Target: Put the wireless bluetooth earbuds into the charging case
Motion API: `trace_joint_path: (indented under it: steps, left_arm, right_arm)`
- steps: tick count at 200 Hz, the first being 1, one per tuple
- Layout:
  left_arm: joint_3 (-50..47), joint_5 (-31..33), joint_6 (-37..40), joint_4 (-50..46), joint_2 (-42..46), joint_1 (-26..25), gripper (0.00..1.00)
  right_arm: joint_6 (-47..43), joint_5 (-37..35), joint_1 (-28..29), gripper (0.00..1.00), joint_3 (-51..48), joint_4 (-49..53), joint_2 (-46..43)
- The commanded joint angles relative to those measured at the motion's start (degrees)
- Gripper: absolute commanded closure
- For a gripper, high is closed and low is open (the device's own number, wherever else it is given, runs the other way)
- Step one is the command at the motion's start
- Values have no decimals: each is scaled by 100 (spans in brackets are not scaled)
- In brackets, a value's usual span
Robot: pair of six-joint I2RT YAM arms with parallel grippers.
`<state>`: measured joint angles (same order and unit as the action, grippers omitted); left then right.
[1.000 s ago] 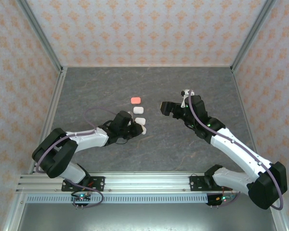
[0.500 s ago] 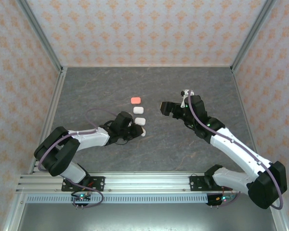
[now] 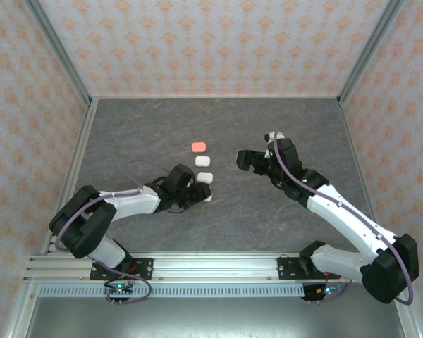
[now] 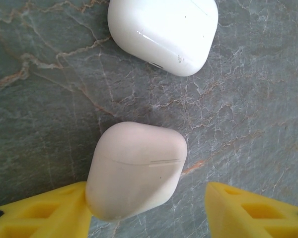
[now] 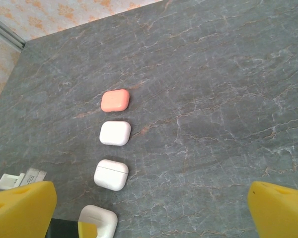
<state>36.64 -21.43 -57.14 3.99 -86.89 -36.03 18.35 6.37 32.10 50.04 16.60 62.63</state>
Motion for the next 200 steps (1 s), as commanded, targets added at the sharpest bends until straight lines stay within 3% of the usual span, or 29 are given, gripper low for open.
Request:
trace_joint_path:
  steps: [1, 51, 89, 128, 163, 200]
  left_arm:
    - [40, 232, 58, -149, 223, -39, 37]
    - [133, 388, 282, -368, 396, -40, 29]
    - [261, 862, 577, -984, 697, -43, 24]
    - [509, 1791, 1142, -1786, 1362, -36, 15]
    - [1402, 2963, 2223, -2655, 1562, 15, 11]
    - [1783, 4082, 2621, -2161, 1540, 312, 10]
  right_arm:
    - [-156, -290, -47, 1, 255, 277, -23]
    - [-383, -584, -206, 1, 529, 687, -45]
    - [-411, -884, -373, 1, 518, 786, -274]
    - [-680, -1307, -506, 1, 448, 817, -503]
    - [-1282, -2129, -734, 1, 734, 762, -583]
    - [-1608, -3001, -1093, 1, 445, 81, -645]
